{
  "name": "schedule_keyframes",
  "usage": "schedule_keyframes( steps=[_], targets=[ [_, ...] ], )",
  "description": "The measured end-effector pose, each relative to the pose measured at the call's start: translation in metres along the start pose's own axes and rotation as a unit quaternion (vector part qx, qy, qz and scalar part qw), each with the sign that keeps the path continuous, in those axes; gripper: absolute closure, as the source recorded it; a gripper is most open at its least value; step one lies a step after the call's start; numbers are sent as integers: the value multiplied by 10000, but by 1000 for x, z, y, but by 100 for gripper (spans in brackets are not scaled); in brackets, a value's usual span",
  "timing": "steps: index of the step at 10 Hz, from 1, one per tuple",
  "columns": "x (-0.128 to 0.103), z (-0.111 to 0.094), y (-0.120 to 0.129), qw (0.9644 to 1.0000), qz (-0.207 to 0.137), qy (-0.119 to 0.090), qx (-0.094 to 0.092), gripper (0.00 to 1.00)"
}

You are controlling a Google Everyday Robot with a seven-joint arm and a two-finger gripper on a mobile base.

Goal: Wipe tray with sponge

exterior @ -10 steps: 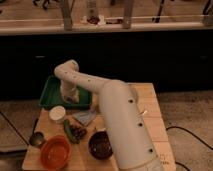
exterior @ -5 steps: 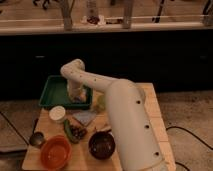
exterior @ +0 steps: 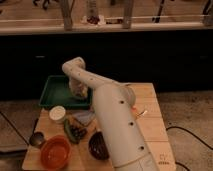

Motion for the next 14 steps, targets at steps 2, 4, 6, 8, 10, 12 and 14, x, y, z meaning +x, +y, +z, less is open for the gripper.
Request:
schedule_keyframes(
  steps=[2, 4, 6, 8, 10, 12, 14],
  targets=[
    [1, 3, -16, 9999, -103, -28, 44, 100],
    [-1, 5, -34, 9995, -273, -79, 106, 100],
    [-5, 5, -34, 9986, -494, -136, 150, 100],
    [-27, 4, -41, 9971, -712, -205, 176, 100],
    [-60, -4, -39, 9956, -895, -220, 188, 100],
    [-69, -12, -29, 9955, -910, -219, 168, 100],
    [-67, -15, -15, 9962, -842, -190, 97, 100]
  ],
)
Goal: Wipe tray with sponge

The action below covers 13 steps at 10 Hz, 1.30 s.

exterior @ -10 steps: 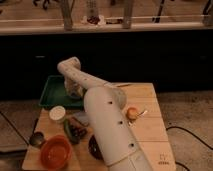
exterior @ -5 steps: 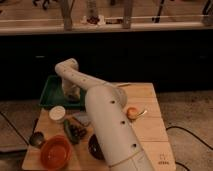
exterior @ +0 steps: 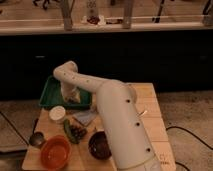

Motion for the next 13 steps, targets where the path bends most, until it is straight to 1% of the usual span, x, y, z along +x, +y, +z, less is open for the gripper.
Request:
schedule_keyframes(
  steps=[1, 2, 3, 6, 8, 10, 13],
  targets=[
    [1, -1, 8, 10000, 63, 2, -43, 100],
    [13, -3, 25, 9995, 252, 72, -157, 100],
    [18, -3, 27, 9993, 314, 92, -189, 100],
    [44, 3, 38, 9981, 532, 167, -258, 100],
    [57, 11, 30, 9982, 535, 131, -238, 100],
    [67, 16, 20, 9985, 517, 102, -168, 100],
    [66, 20, -7, 9995, 296, 10, -50, 100]
  ],
)
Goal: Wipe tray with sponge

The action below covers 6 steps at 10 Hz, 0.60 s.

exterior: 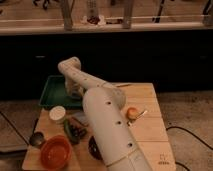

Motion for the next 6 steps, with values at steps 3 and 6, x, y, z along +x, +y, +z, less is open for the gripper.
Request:
schedule_keyframes(
  steps=[3, 6],
  targets=[
    [-23, 2, -24, 9990, -421, -140, 109, 100],
    [-46, -6, -21, 9975, -670, -204, 133, 100]
  ],
)
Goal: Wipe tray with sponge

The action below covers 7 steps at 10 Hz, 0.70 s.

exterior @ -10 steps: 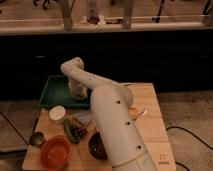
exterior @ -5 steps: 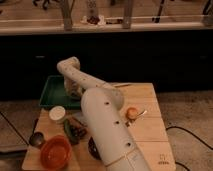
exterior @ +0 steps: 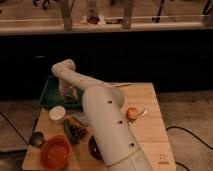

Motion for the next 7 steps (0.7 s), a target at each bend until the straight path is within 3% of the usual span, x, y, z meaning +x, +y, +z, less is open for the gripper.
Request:
schedule_keyframes(
  steps=[4, 5, 7],
  targets=[
    [-16, -14, 30, 9999, 87, 68, -91, 100],
    [-14, -17, 44, 9996, 188, 134, -136, 100],
    [-7, -20, 48, 9992, 284, 218, -158, 100]
  ],
)
